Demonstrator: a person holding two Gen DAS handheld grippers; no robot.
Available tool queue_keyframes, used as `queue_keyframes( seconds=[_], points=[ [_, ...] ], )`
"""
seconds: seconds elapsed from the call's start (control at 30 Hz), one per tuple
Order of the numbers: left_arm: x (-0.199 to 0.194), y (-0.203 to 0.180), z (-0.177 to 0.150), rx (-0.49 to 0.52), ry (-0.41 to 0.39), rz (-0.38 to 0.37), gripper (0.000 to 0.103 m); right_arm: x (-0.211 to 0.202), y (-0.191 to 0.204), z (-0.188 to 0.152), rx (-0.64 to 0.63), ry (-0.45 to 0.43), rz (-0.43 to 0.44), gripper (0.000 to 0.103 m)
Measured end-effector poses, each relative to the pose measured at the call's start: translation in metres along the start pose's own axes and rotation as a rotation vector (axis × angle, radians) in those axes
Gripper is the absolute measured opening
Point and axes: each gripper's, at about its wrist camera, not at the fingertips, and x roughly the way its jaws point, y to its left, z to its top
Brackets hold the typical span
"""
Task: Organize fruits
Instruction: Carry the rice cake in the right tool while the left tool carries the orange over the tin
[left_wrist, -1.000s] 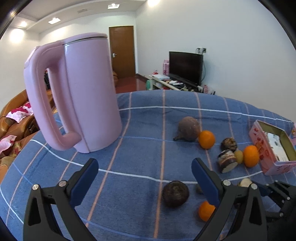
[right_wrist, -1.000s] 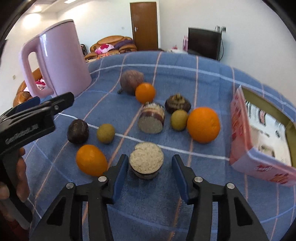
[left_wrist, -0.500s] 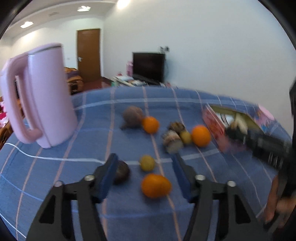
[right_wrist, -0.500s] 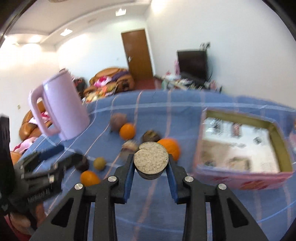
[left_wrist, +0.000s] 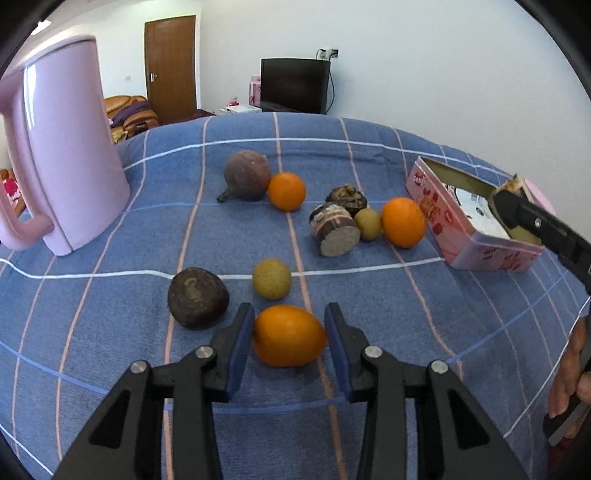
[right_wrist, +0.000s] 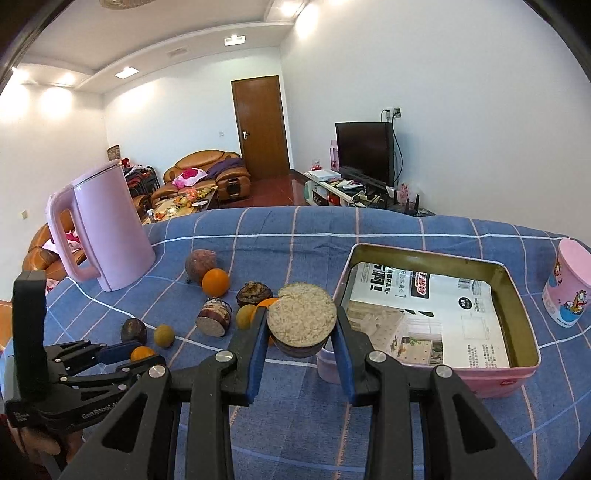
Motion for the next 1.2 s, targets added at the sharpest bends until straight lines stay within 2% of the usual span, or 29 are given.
queue_keyframes(
  seconds=[0.23, 0.43, 0.53, 0.7, 0.83, 1.07, 1.2],
  points=[
    [-0.002, 0.012, -0.001, -0.056, -0.008, -0.04, 0.039, 0.004, -0.005, -0.002, 0.032, 0.008, 0.007, 0.035],
    [-0.021, 0.0, -0.005, -0.063, -0.096, -0.031, 0.039, -0.008, -0.013, 0.002, 0.043, -0.041, 0.008, 0.035],
    [-0.03, -0.017, -0.002, -0.03, -0.145, -0.032, 0.039, -0.016, -0.02, 0.006, 0.038, -0.079, -0.005, 0.035],
    [-0.039, -0.058, 0.021, 0.022, -0.209, -0.096, 0.039, -0.028, -0.049, 0.011, 0.037, -0.133, -0.081, 0.035],
    [-0.036, -0.095, 0.04, 0.076, -0.241, -0.134, 0.039, -0.027, -0.082, 0.012, 0.055, -0.132, -0.136, 0.035],
    [-0.002, -0.15, 0.067, 0.092, -0.217, -0.213, 0.039, -0.011, -0.128, 0.008, 0.061, -0.064, -0.183, 0.035],
    [0.024, -0.176, 0.076, 0.097, -0.168, -0.239, 0.039, 0.0, -0.141, 0.002, 0.051, -0.014, -0.196, 0.035]
  ],
)
